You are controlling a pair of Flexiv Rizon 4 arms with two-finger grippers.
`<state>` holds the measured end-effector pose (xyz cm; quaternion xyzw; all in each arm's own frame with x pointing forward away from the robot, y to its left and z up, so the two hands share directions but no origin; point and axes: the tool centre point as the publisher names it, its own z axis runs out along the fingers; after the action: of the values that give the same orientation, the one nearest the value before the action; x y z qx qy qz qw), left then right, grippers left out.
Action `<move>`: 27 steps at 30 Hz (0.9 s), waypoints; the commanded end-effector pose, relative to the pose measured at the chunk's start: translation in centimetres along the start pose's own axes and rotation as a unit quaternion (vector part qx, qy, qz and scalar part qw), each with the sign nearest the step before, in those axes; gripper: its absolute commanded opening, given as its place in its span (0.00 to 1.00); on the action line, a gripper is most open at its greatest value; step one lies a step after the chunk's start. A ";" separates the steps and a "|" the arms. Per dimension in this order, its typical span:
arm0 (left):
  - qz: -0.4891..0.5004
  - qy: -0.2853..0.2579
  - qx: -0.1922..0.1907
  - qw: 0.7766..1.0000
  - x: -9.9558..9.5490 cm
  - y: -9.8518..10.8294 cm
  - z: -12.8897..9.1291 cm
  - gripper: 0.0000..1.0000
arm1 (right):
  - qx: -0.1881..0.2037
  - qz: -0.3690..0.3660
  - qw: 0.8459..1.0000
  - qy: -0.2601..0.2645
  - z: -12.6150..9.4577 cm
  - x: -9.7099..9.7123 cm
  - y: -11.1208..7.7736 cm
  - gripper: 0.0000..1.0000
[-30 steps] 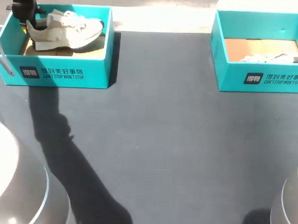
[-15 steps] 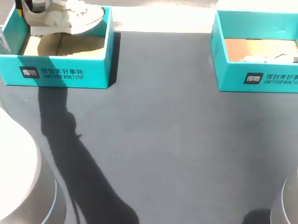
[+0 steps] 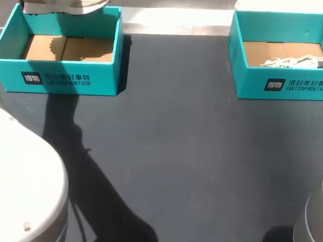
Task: Take the shoe out of the shoebox, open the shoe tongue, remove and reinsert the insole, then place the shoe into the shoebox
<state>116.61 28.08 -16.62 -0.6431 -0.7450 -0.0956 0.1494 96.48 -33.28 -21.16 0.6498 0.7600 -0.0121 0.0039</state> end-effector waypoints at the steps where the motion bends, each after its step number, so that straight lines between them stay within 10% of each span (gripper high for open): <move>1: 0.000 0.004 -0.046 0.999 0.0 -4.1 -3.3 0.00 | -0.001 0.000 1.000 -0.001 0.0 0.0 -0.1 1.00; 16: 0.000 0.004 -0.046 0.999 0.0 -4.1 -3.3 0.00 | -0.001 0.000 1.000 -0.001 0.0 0.0 -0.1 1.00; 27: -0.094 0.056 -0.056 0.992 -4.0 -12.9 -5.9 0.00 | -0.001 0.000 1.000 -0.001 0.0 0.0 -0.1 1.00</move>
<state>107.84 22.23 -12.69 -0.5603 -0.7983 -0.1184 0.1866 96.48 -33.27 -21.15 0.6498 0.7600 -0.0120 0.0039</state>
